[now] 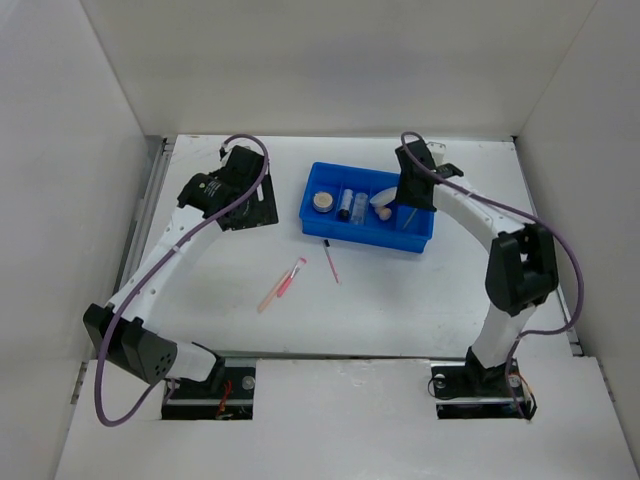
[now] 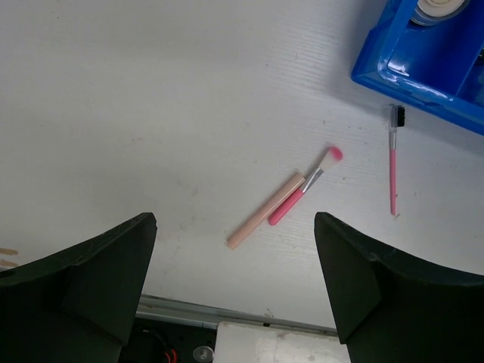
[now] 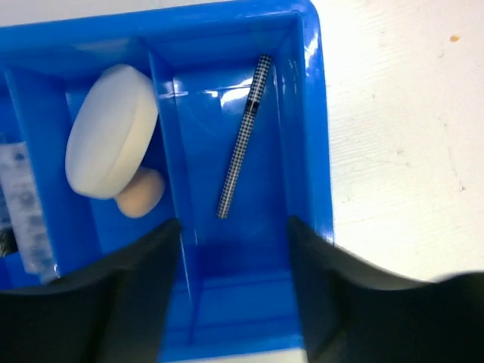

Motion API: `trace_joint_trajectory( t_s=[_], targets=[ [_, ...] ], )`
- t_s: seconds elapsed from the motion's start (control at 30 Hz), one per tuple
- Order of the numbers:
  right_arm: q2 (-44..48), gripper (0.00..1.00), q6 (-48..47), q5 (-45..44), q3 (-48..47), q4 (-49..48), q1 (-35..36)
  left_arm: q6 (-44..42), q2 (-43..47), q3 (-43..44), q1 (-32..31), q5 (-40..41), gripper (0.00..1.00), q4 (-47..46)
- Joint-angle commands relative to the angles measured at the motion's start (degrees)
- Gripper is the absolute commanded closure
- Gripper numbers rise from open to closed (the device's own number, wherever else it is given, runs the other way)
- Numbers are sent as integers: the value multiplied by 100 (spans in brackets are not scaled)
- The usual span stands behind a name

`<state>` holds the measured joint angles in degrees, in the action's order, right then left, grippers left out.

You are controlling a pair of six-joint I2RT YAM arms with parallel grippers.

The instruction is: Organize the makeup

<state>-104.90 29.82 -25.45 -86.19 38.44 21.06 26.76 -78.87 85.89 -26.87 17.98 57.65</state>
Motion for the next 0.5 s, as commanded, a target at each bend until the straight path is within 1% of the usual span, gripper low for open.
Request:
trace_joint_trajectory(
  t_s=[0.0, 0.07, 0.1, 0.13, 0.17, 0.2, 0.23, 0.3, 0.4, 0.47],
  targets=[
    [1136, 43, -177, -75, 382, -588, 257, -75, 3, 130, 42, -14, 17, 10],
    [1532, 50, -258, 408, 847, -811, 600, -75, 3, 130, 42, 39, 17, 10],
    [1699, 55, -258, 592, 911, -811, 740, -75, 3, 130, 42, 39, 17, 10],
    [1701, 55, -327, 794, 963, -811, 907, -75, 3, 130, 42, 91, 17, 10],
    [1701, 55, -328, 1031, 964, -724, 1326, -75, 3, 182, 42, 92, 17, 10],
    [1623, 55, -328, 1103, 1034, -723, 1574, -75, -58, 183, 42, 170, 17, 10],
    [1457, 53, -328, 1104, 1095, -663, 1820, -75, -58, 183, 42, 171, 17, 10],
    [1289, 53, -153, 1357, 1244, -723, 2382, -14, -58, 244, 42, 320, 17, 10],
    [955, 53, 172, 1411, 1394, -995, 2867, 188, -58, 244, 42, 530, 17, 10],
    [621, 53, 252, 1411, 1395, -1074, 2991, 258, 47, 244, 42, 531, 17, 10]
  ],
)
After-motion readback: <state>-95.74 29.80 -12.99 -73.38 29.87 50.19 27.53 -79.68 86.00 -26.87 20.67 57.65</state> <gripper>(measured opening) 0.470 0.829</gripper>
